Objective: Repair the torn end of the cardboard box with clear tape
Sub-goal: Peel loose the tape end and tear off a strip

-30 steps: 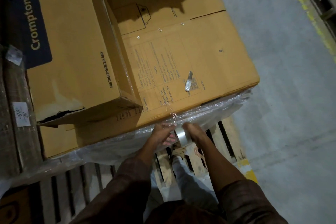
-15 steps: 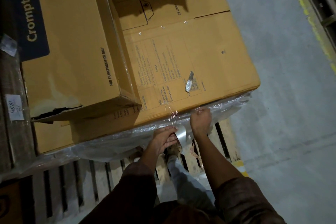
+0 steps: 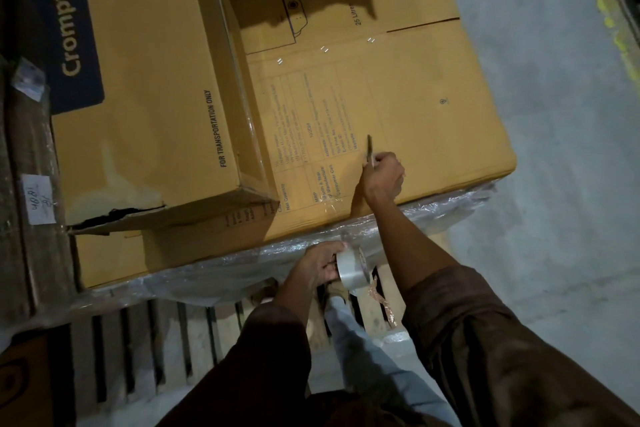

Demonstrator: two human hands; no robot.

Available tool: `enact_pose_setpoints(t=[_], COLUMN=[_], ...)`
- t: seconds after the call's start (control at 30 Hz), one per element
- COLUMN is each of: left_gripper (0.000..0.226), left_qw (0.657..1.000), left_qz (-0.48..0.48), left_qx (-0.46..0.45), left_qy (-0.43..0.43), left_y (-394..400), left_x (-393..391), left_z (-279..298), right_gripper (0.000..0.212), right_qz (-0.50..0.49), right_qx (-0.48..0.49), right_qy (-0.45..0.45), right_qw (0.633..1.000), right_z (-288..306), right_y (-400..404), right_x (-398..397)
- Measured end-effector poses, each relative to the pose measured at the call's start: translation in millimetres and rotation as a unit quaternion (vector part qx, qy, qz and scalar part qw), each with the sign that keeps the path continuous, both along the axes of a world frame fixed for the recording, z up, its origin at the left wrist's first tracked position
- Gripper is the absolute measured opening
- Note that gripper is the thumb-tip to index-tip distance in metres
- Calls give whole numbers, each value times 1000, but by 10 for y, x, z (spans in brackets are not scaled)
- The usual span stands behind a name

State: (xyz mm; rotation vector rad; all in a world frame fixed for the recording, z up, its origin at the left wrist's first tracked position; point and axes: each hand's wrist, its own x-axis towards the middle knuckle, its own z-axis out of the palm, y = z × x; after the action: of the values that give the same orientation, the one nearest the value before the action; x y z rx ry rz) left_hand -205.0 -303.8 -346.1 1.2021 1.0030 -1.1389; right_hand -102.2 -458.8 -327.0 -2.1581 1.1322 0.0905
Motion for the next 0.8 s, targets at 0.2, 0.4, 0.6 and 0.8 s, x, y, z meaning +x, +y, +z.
enact_pose_setpoints(t=[0.2,0.4,0.6,0.8], left_gripper=[22,16,20,13], left_qw=[998,998,999,998], left_qz=[50,58,42,49], left_qx=[-11,-8,7,7], left_qy=[21,-5,-24,-31], left_y=[-12,-29,33,39], left_x=[-62,-141,-147,-173], left_z=[-27,34,40,66], right_gripper=[21,46,42,45], right_qz=[220,419,463,508], right_qx=[-56,-67,-96,-106], right_qy=[-108,63,135,151], right_qw=[968,903,871,841], right_z=[-37,-65,-65,-80], right_y=[18,-100,-225,-219], right_x=[-863,-1657,-1545,-1490])
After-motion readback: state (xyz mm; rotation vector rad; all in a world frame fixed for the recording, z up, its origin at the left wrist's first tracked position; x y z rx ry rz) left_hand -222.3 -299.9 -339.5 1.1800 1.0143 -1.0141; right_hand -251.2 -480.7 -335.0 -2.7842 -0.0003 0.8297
